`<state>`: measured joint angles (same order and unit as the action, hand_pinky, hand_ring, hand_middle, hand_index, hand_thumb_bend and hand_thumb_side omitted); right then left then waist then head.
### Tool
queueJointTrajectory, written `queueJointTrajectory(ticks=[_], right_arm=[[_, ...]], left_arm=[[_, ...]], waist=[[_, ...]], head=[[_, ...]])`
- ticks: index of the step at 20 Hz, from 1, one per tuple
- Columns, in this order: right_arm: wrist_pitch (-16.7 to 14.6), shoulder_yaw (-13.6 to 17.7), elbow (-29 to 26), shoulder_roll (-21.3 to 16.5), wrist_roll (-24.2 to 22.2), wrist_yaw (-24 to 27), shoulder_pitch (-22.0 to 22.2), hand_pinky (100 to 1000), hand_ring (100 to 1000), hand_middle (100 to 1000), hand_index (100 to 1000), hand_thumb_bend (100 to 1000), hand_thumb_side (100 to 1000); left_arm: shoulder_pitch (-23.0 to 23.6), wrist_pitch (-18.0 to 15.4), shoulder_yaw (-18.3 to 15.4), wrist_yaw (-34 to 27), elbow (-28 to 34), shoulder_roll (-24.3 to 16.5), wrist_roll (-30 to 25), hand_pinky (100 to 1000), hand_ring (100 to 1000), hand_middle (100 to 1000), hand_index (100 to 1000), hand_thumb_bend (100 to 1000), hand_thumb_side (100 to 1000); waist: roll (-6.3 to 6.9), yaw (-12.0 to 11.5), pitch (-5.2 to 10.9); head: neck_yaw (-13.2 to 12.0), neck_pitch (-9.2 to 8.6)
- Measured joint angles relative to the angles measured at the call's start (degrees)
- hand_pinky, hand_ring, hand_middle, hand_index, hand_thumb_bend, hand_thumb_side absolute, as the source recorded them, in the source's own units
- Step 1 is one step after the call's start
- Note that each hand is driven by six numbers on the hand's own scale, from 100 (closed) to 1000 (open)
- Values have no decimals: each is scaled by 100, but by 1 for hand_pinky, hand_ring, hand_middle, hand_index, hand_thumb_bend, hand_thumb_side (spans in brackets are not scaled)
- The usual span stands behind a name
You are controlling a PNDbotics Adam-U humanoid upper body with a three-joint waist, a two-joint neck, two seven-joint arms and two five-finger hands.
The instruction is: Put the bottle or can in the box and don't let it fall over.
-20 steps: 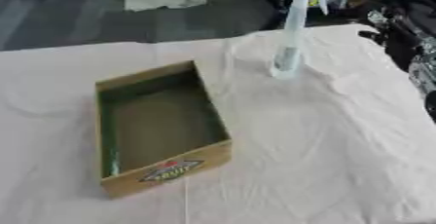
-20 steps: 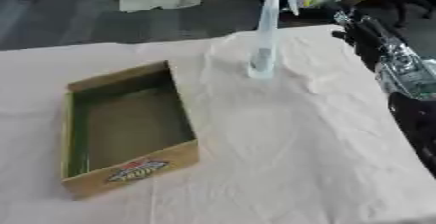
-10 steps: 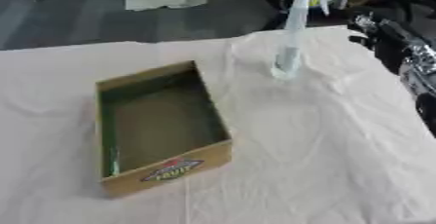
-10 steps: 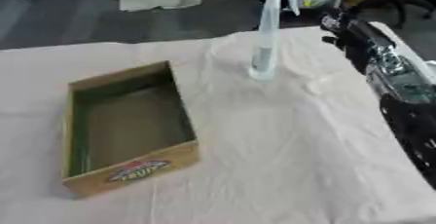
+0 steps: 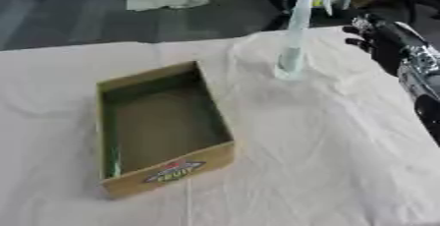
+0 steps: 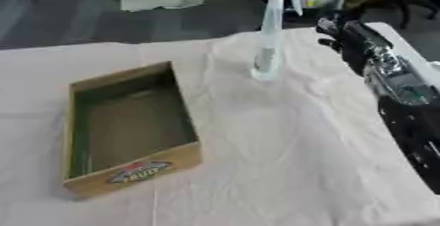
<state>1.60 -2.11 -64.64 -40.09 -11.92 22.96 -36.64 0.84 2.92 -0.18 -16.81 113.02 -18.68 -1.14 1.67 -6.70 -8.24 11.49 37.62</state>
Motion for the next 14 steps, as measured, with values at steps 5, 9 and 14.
queueJointTrajectory(ticks=[5, 9, 14], right_arm=[[77, -10, -116, 46, -87, 0, 41, 977, 1000, 1000, 1000, 100, 579], [117, -16, -171, 97, -147, 0, 41, 979, 1000, 1000, 1000, 100, 580], [158, -44, -235, 145, -235, 4, 47, 983, 1000, 1000, 1000, 100, 577]], left_arm=[[-3, 5, 0, 0, 0, 1, -5, 1000, 874, 1000, 793, 100, 873], [-18, 8, 0, 0, 0, 1, -8, 1000, 873, 1000, 793, 100, 874], [-24, 10, 1, 1, -1, 2, -10, 1000, 873, 1000, 793, 100, 874]], waist=[[-4, -3, 0], [-5, -6, -4], [-6, -6, -14]], head=[[-15, 0], [-26, -1], [-27, -1]])
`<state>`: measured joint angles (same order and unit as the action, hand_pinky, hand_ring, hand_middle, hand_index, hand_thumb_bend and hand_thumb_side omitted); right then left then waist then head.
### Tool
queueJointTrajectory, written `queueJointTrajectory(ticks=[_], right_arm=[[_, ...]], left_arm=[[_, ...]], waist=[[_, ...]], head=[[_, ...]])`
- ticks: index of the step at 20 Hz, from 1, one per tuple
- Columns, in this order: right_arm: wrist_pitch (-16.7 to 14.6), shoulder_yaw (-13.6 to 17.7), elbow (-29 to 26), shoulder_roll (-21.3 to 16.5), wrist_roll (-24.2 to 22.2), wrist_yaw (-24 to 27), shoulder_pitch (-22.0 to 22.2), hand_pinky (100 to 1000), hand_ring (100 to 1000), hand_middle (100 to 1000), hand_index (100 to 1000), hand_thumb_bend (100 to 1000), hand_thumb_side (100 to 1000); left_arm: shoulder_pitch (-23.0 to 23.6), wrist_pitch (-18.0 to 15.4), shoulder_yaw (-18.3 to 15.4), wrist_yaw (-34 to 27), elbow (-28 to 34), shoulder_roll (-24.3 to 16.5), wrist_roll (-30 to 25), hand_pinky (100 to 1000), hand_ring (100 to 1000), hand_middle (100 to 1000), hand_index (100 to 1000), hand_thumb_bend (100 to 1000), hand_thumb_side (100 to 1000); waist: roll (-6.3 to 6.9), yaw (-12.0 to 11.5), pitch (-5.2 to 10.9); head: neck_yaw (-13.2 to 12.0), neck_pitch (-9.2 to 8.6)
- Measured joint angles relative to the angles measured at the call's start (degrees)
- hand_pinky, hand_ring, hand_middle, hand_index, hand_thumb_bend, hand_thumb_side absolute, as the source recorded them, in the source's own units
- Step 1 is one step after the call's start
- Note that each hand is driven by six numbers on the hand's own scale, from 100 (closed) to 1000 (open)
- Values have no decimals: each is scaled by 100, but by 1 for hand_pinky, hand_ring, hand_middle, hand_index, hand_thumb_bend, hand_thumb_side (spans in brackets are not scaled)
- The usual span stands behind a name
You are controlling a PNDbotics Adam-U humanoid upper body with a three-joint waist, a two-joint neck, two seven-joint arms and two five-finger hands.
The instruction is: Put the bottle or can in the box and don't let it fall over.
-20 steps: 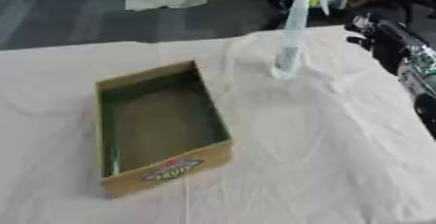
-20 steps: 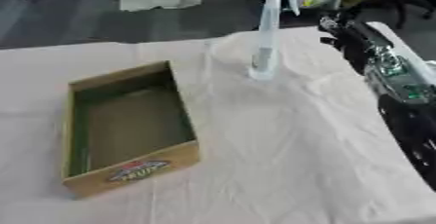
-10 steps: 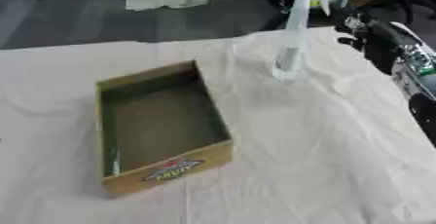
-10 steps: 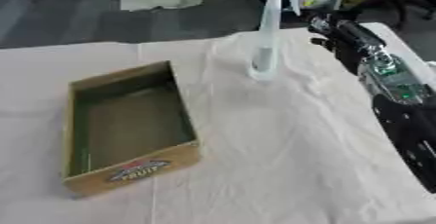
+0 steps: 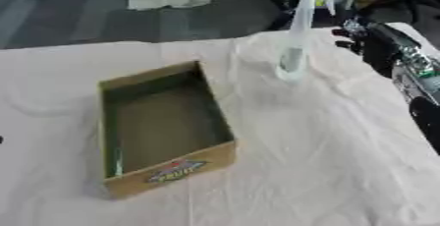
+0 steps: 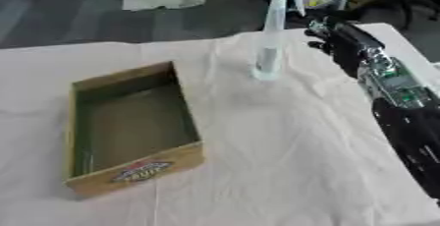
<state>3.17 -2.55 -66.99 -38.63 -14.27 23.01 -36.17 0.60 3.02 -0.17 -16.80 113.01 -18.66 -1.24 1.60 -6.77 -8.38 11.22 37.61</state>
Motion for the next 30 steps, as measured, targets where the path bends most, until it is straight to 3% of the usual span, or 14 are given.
queueJointTrajectory(ticks=[19, 30], right_arm=[[21, 1, -150, 52, -415, 223, 94, 994, 1000, 1000, 1000, 100, 560], [89, -39, -195, 169, -128, -40, 39, 995, 1000, 1000, 1000, 100, 561]], left_arm=[[-13, 9, 3, 23, -1, 2, -9, 1000, 873, 1000, 794, 100, 873], [-20, 21, 36, 23, -2, 45, -22, 1000, 873, 1000, 793, 100, 878]], waist=[[1, 13, -14], [0, -5, -22]], head=[[0, 0], [91, -43]])
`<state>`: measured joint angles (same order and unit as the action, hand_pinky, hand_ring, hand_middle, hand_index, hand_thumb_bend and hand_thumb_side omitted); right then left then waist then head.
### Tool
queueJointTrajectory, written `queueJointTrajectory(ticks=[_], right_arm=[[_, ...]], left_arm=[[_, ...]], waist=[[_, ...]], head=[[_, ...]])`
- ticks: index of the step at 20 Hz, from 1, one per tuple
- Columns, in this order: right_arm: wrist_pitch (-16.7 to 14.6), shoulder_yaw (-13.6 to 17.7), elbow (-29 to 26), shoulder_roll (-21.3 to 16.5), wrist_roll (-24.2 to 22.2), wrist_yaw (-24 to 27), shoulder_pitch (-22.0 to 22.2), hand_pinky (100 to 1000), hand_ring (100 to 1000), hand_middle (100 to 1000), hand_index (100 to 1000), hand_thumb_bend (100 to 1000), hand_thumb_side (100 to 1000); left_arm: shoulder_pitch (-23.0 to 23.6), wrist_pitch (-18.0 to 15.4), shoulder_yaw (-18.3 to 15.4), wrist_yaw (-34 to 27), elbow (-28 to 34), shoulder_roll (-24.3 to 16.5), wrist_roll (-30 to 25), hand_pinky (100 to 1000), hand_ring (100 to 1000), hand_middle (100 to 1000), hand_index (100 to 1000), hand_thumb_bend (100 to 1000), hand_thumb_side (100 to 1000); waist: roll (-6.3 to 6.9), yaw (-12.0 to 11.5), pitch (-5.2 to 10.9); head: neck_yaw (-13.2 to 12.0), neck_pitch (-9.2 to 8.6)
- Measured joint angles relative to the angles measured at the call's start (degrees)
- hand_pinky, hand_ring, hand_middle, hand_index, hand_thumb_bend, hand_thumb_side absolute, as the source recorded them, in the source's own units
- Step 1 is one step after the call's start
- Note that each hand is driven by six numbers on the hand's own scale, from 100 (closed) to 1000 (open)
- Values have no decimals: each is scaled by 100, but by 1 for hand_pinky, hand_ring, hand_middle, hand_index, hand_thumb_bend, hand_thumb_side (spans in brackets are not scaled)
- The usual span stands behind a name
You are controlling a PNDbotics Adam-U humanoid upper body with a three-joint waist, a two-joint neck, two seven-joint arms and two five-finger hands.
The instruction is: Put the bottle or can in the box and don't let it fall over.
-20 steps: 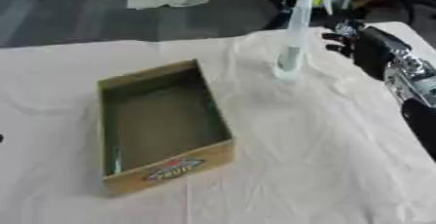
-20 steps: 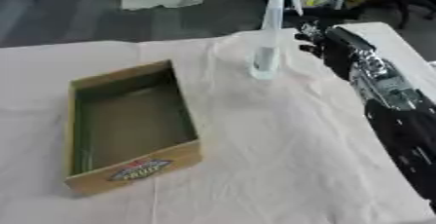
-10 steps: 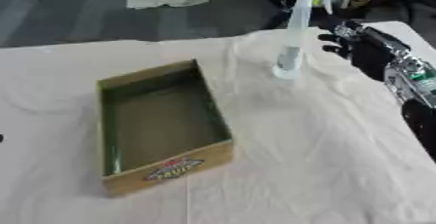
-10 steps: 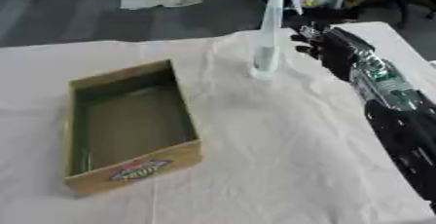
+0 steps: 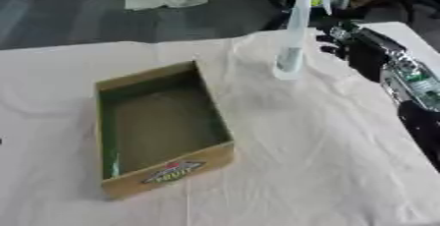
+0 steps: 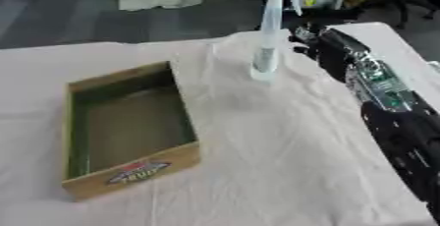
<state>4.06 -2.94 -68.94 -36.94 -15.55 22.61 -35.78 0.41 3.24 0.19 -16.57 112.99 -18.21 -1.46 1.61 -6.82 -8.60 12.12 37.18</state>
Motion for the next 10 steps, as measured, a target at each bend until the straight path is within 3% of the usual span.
queueJointTrajectory(ticks=[10], right_arm=[[61, -34, 0, 83, 146, -115, -47, 1000, 1000, 1000, 1000, 100, 559]], left_arm=[[-20, 15, 30, 5, -3, 4, -18, 1000, 873, 1000, 793, 100, 883]], waist=[[4, -9, -54]], head=[[32, -11]])
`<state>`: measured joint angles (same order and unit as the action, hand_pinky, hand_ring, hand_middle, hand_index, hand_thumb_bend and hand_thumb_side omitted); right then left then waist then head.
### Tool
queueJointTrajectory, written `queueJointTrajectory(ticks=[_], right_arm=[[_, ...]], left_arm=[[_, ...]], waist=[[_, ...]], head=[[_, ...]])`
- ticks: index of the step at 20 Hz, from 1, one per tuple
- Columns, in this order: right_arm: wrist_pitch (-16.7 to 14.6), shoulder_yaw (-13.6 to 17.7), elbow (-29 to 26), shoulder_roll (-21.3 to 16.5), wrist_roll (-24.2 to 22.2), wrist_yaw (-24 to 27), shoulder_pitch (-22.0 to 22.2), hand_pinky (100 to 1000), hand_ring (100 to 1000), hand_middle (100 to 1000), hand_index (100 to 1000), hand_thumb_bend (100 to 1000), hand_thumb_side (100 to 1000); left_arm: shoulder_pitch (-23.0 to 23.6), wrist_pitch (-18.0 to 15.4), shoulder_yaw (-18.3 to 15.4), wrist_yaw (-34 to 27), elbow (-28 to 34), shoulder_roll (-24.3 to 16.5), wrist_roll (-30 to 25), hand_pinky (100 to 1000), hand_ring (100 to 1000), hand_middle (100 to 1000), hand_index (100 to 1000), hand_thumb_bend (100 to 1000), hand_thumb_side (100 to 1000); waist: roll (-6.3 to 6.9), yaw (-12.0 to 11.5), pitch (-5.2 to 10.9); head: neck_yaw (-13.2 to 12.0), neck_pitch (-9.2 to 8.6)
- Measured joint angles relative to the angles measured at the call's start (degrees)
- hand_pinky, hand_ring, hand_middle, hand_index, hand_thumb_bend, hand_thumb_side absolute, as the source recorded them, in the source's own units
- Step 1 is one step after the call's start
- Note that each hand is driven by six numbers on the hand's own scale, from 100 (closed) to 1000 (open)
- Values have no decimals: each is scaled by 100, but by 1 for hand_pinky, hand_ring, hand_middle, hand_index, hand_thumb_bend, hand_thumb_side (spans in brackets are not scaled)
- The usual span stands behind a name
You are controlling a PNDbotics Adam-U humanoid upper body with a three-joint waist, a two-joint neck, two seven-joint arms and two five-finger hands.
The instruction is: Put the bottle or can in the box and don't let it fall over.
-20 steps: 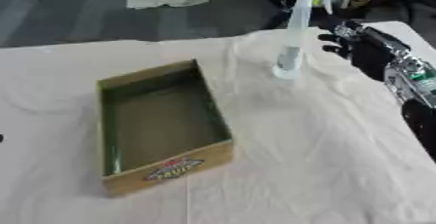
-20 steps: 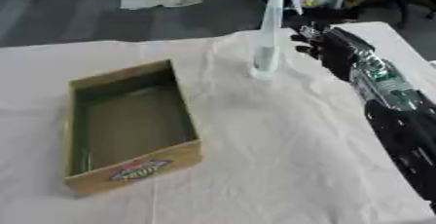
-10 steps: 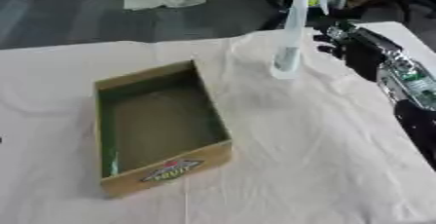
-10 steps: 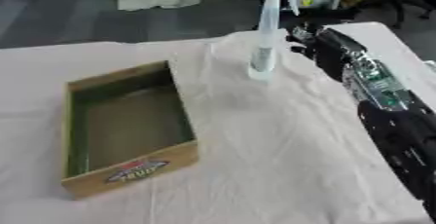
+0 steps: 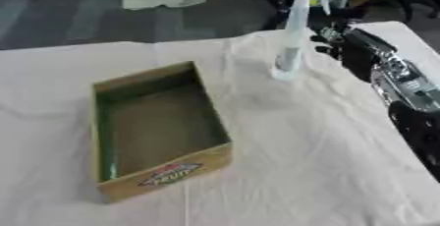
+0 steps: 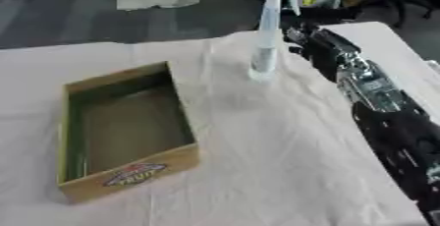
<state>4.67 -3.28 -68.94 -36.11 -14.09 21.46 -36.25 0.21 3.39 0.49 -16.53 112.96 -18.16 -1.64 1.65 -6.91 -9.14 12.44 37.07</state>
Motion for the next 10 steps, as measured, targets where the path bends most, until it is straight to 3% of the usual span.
queueJointTrajectory(ticks=[10], right_arm=[[20, -12, 33, 90, 61, -130, -2, 997, 1000, 1000, 1000, 100, 564]], left_arm=[[-17, 18, 5, 17, -31, 2, -22, 1000, 872, 1000, 793, 100, 885]], waist=[[9, 16, -5]], head=[[1, 1]])
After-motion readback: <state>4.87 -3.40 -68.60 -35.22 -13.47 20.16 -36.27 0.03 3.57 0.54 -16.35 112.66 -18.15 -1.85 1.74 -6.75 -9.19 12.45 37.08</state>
